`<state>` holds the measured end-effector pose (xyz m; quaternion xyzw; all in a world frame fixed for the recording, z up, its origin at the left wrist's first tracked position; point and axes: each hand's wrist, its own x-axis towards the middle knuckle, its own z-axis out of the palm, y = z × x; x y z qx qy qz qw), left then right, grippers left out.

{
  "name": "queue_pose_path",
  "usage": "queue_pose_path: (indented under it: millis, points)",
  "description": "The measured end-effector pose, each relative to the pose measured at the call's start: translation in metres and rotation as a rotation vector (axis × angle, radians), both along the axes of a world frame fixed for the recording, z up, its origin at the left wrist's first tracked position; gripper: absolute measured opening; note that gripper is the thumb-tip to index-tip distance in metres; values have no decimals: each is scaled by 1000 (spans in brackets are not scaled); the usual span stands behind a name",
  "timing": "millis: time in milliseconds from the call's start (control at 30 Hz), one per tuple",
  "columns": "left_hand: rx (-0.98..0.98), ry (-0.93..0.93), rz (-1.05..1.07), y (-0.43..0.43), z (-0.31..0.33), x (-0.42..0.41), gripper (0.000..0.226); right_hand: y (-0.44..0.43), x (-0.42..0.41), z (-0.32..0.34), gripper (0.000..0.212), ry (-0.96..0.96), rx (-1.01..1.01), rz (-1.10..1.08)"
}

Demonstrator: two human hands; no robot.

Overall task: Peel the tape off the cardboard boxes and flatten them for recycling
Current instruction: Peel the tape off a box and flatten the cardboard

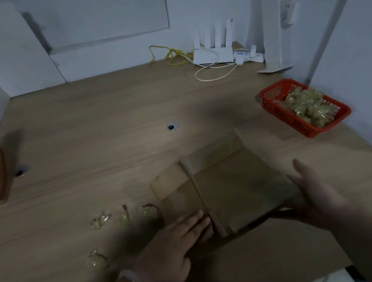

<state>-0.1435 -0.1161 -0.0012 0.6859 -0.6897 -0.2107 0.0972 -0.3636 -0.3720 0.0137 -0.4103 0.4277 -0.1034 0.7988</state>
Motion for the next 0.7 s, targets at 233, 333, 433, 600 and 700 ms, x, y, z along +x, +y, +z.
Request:
queue_pose_path:
  millis: [233, 333, 433, 600, 700]
  points:
    - [267, -103, -154, 12, -52, -3, 88, 22, -29, -61, 41, 274, -103, 69]
    - [350, -32, -42, 17, -71, -10, 81, 31, -46, -95, 35, 476, -191, 111]
    - [330, -22, 204, 10, -85, -21, 74, 41, -52, -118, 40, 679, -368, 227]
    - [254, -149, 511, -17, -98, -32, 80, 51, -40, -116, 69, 891, -783, 524]
    - [215, -264, 472, -31, -103, -31, 89, 52, -28, -113, 98, 892, -1068, 731]
